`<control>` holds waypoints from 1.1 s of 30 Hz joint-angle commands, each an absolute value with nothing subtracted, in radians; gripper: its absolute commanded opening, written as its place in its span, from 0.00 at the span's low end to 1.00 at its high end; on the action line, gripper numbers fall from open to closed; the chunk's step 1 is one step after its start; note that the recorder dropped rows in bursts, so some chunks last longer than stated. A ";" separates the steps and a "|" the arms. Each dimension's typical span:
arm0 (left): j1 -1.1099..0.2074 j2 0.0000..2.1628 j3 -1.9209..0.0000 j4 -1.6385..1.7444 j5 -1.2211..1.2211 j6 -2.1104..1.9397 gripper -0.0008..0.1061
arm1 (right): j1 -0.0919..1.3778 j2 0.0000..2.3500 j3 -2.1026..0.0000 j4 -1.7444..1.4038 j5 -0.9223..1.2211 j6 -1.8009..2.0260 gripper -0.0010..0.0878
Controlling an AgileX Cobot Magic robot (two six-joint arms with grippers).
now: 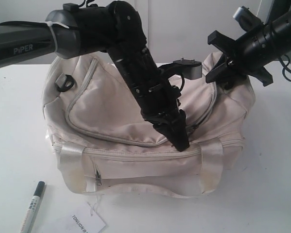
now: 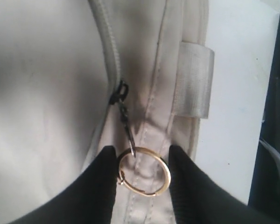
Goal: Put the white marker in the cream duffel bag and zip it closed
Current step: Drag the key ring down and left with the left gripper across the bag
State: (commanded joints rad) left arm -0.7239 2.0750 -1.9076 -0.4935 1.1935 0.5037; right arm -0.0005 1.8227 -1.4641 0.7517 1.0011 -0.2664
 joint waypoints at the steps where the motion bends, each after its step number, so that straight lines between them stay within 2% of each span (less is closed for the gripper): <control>1: -0.724 2.072 -1.908 -0.488 1.188 0.504 0.01 | 0.000 1.823 -1.464 0.752 1.000 -0.266 0.01; 10: -0.724 2.034 -1.908 -0.428 1.144 0.493 0.01 | 0.000 1.823 -1.464 0.748 0.996 -0.266 0.01; 33: -0.724 2.031 -1.908 -0.256 1.221 0.415 0.01 | 0.000 1.823 -1.464 0.726 0.994 -0.262 0.01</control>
